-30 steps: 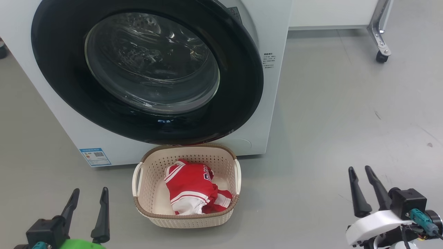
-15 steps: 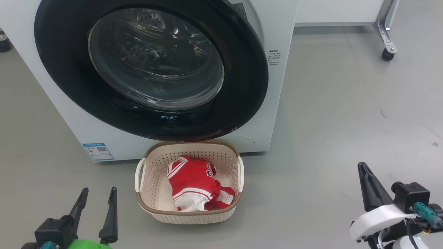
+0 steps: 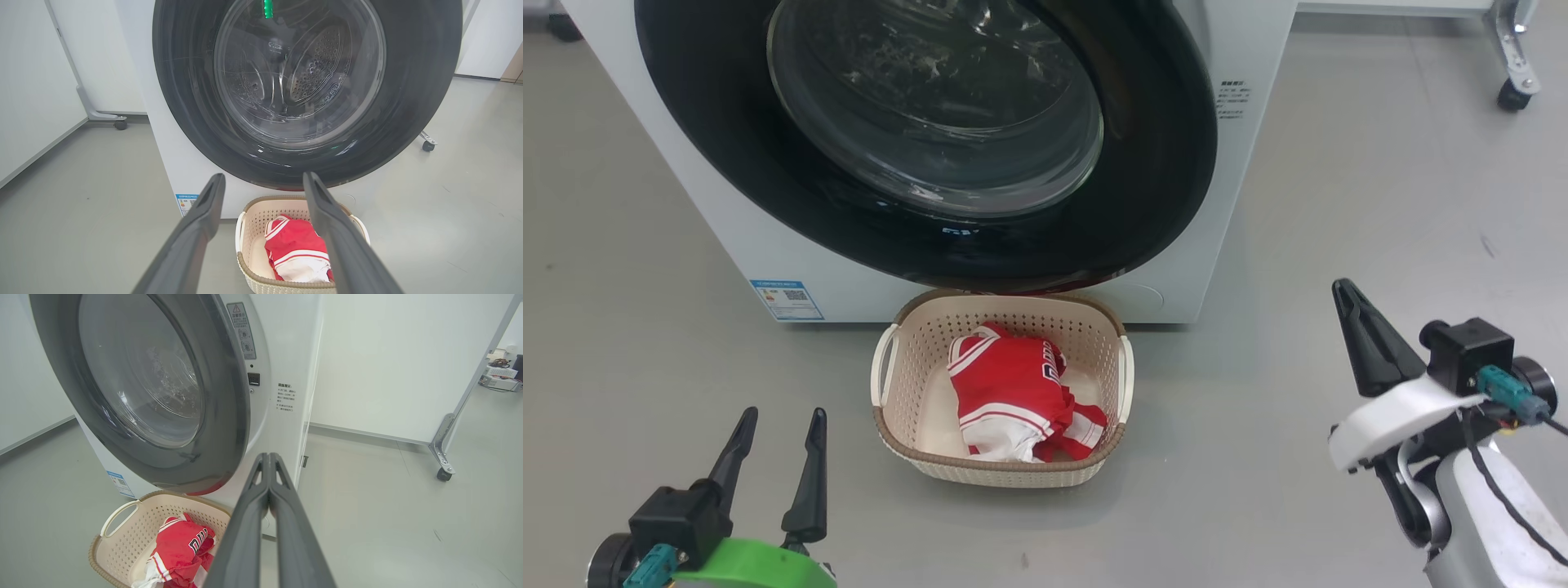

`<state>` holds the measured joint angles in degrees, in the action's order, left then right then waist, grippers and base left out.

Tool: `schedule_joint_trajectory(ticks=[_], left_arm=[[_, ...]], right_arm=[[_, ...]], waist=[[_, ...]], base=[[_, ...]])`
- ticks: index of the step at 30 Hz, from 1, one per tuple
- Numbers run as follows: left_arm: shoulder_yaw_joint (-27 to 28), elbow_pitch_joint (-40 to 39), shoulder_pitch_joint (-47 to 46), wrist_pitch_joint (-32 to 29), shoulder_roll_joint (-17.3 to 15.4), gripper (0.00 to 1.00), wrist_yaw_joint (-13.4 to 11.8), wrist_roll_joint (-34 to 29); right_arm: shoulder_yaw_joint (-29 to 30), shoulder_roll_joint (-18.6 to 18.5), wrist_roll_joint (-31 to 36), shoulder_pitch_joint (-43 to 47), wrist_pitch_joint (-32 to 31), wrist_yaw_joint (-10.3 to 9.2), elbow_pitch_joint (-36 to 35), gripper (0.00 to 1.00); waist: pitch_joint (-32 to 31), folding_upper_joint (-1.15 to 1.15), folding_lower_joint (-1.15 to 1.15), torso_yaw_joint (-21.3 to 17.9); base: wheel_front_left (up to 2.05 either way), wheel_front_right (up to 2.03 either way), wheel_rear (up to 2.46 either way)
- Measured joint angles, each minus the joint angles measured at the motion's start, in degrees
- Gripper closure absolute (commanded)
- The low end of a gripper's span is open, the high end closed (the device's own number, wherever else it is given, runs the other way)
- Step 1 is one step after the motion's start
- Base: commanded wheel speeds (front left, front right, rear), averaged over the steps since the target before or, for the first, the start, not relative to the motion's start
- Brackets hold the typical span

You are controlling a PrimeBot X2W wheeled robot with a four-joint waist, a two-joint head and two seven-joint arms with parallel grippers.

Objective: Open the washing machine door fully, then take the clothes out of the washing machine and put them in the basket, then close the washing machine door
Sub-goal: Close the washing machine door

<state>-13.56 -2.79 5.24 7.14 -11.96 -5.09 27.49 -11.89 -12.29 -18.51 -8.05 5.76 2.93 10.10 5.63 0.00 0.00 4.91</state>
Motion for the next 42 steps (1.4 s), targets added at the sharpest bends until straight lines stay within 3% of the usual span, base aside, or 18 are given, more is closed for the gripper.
schedule_joint_trajectory(ticks=[22,42], left_arm=[[-2.8,-0.1,-9.8,2.4,3.5,0.00,1.9,-1.0],[-4.0,4.3,-14.7,4.8,5.9,0.00,3.2,-1.1]], right_arm=[[-0.4,-1.4,1.3,-23.7,-3.7,1.60,8.9,1.00],[-0.9,-2.3,1.5,-34.2,-3.2,3.07,20.1,1.00]], waist=[[11.7,0.00,0.00,9.4],[19.4,0.00,-0.01,15.4]], base=[[0.00,0.00,0.00],[0.00,0.00,0.00]])
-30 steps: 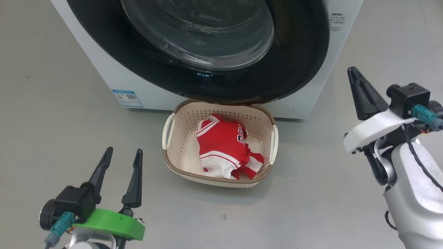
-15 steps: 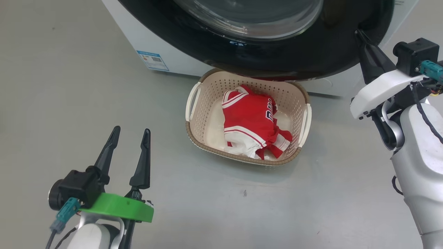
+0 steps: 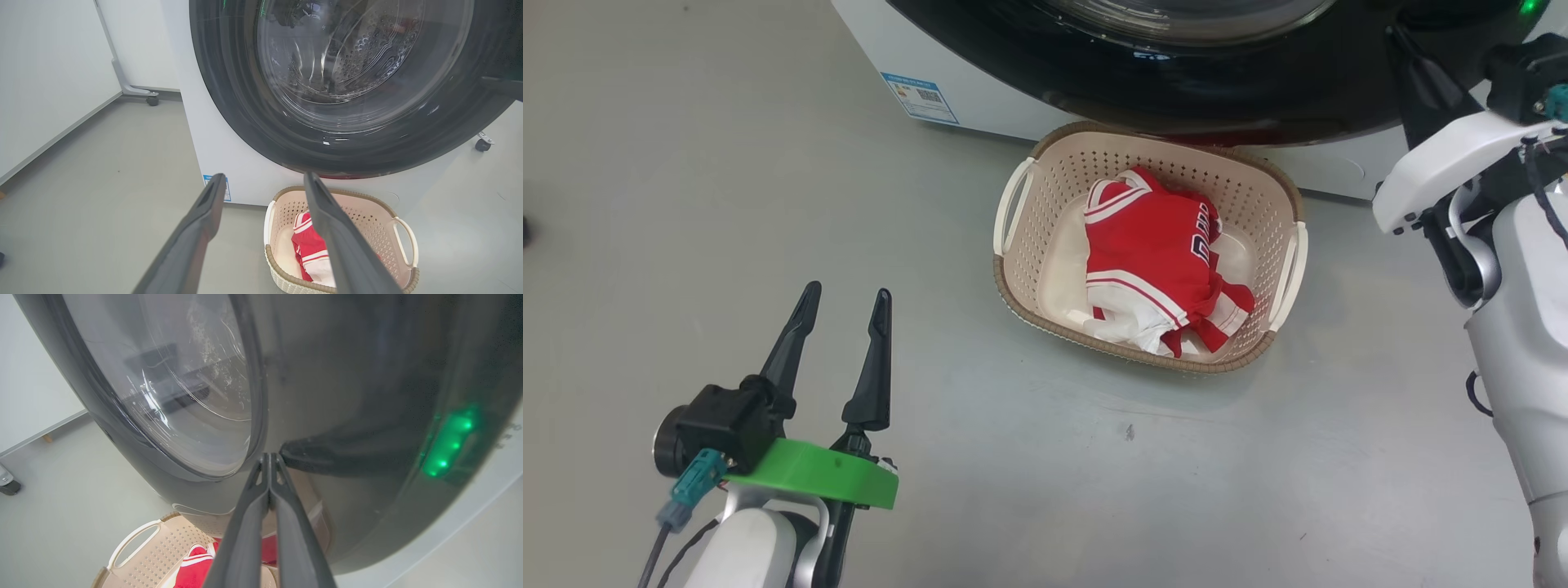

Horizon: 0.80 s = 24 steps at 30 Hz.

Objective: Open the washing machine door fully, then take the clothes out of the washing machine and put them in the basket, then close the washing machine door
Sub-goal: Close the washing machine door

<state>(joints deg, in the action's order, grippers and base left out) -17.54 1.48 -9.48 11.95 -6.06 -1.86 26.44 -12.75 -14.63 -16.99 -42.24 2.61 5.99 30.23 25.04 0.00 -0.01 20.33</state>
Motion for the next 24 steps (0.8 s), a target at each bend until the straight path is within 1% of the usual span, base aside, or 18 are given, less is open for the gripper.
schedule_joint_trajectory(ticks=[8,14,16,21,24], left_arm=[[-0.2,1.8,-0.9,0.7,0.5,0.00,0.1,-0.3],[-0.3,2.6,-1.5,0.8,1.1,0.00,0.2,-0.3],[-0.3,2.9,-1.7,1.2,1.1,0.00,0.2,-0.3],[-0.3,3.7,-2.0,1.2,1.2,0.00,0.3,-0.3],[-0.3,3.9,-2.7,1.3,1.4,0.00,0.6,-0.3]], right_arm=[[2.4,-0.6,-0.6,-4.1,1.3,-0.19,4.0,1.00],[2.6,-0.6,-0.6,-5.8,2.9,-0.19,6.4,1.00],[2.7,-0.6,-0.6,-6.3,3.5,-0.57,7.2,1.00],[2.7,-0.1,-0.5,-7.3,5.0,-0.63,8.8,1.00],[2.3,0.0,-0.5,-7.9,5.6,-0.58,9.9,1.00]], waist=[[1.2,0.00,0.00,0.6],[1.5,0.00,0.00,0.9],[1.6,0.00,0.00,0.9],[1.7,0.00,0.00,0.9],[1.8,0.00,0.00,0.9]], base=[[0.00,0.00,0.00],[0.00,0.00,0.00],[0.00,0.00,0.00],[0.00,0.00,0.00],[0.00,0.00,0.00]])
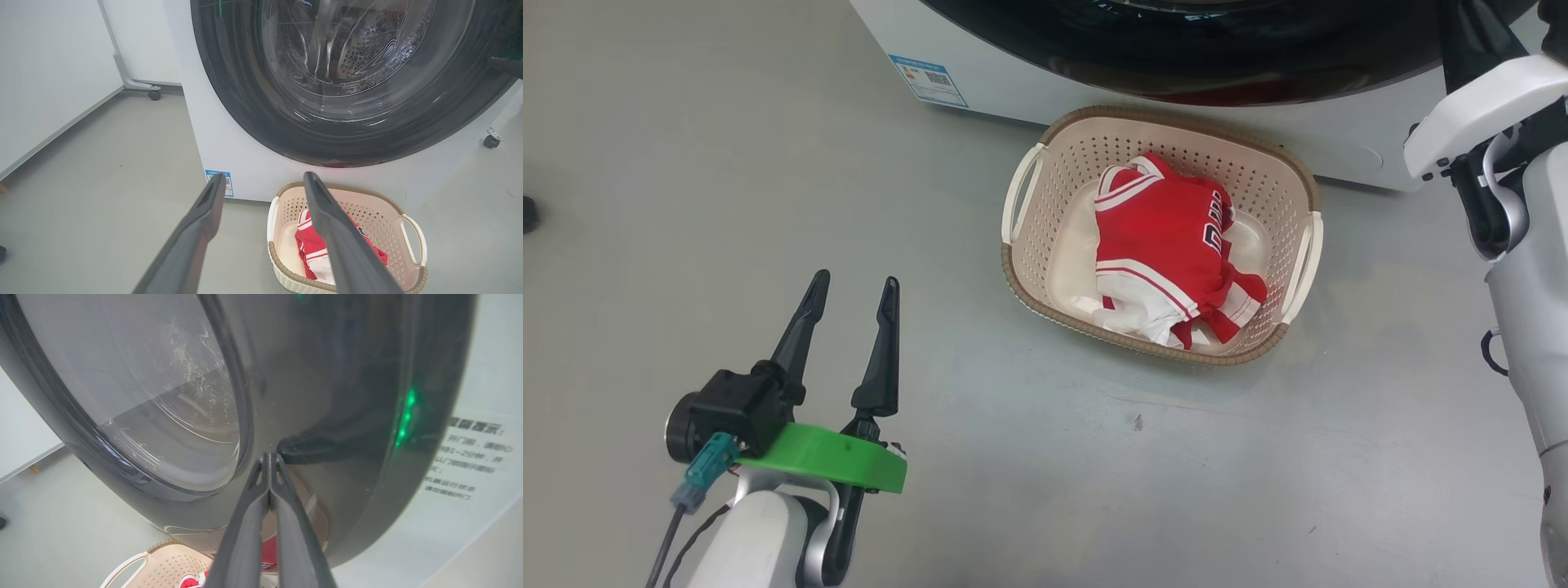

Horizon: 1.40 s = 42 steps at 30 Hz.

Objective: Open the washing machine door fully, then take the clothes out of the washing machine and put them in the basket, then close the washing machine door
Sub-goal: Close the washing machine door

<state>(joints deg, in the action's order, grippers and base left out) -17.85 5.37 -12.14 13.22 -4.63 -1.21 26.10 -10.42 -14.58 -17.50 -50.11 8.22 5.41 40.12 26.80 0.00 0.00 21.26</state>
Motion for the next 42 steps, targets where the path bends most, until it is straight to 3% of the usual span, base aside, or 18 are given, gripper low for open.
schedule_joint_trajectory(ticks=[14,29,30,32,42], left_arm=[[1.3,2.5,-0.4,0.5,0.3,0.00,0.0,0.0],[3.3,4.3,0.5,1.0,-1.7,0.00,-0.2,-0.7],[3.3,4.4,0.8,1.0,-1.7,0.00,-0.2,-0.8],[3.2,4.6,1.4,1.0,-1.8,0.00,-0.2,-1.0],[2.9,5.0,3.8,1.0,-3.5,0.00,0.0,-1.5]], right_arm=[[-3.2,1.9,0.2,4.2,4.8,0.59,2.2,1.00],[-3.2,3.4,-0.1,14.8,6.2,1.09,-2.7,0.98],[-2.9,3.3,-0.1,15.9,6.2,1.09,-3.0,0.69],[-1.7,3.2,-0.6,18.1,6.2,1.04,-4.1,0.00],[1.8,4.4,-1.2,27.5,6.2,-1.04,-9.3,0.00]], waist=[[-2.2,0.00,0.00,-1.2],[-7.0,0.00,0.01,-4.9],[-7.5,0.00,0.01,-5.2],[-8.4,0.00,0.00,-5.8],[-13.8,0.00,0.01,-8.7]], base=[[0.00,0.00,0.00],[0.00,0.00,0.00],[0.00,0.00,0.00],[0.00,0.00,0.00],[0.00,0.00,0.00]])
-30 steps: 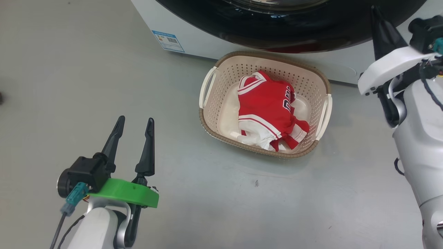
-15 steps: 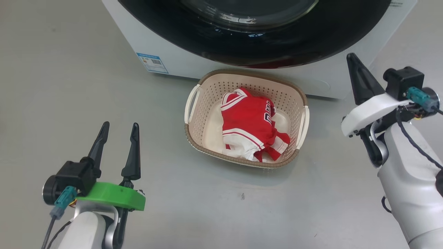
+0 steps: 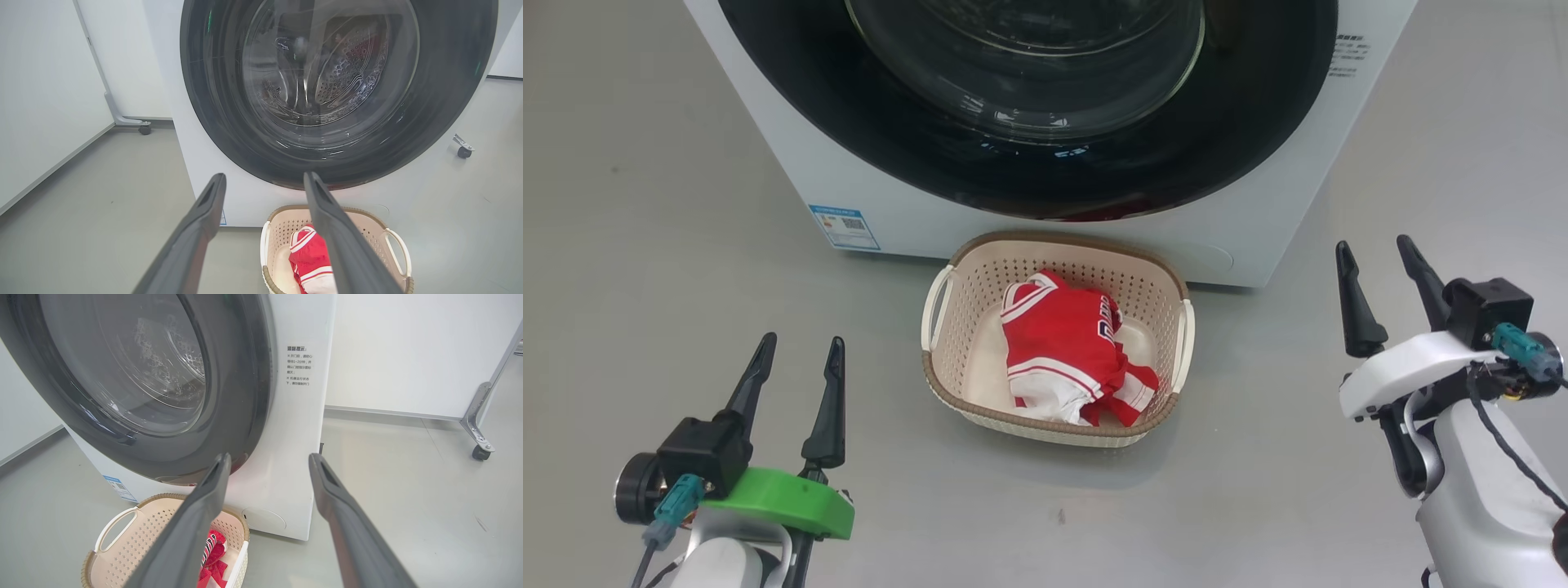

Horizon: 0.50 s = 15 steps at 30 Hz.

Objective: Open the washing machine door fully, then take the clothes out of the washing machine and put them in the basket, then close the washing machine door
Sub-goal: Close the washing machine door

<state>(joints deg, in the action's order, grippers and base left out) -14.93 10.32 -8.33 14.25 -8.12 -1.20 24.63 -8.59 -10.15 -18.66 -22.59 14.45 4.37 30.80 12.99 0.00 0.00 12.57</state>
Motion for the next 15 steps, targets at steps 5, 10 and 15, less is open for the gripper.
schedule_joint_trajectory(ticks=[5,10,15], left_arm=[[0.0,0.0,1.6,0.0,-0.7,0.00,0.0,-0.1],[-0.4,-0.1,3.3,-0.2,-1.6,0.00,0.1,-0.6],[-0.8,-0.6,4.4,-1.1,-1.9,0.00,0.5,-0.8]], right_arm=[[0.4,1.0,0.0,4.0,0.0,-0.57,-2.2,0.00],[0.5,1.3,0.1,7.5,0.0,-1.56,-4.6,0.00],[0.7,1.5,0.1,10.8,0.0,-2.09,-6.9,0.00]], waist=[[-2.7,0.00,0.00,-1.5],[-5.2,0.00,0.00,-3.2],[-7.2,0.00,0.00,-4.9]], base=[[0.00,0.00,0.00],[0.00,0.00,0.00],[0.00,0.00,0.00]])
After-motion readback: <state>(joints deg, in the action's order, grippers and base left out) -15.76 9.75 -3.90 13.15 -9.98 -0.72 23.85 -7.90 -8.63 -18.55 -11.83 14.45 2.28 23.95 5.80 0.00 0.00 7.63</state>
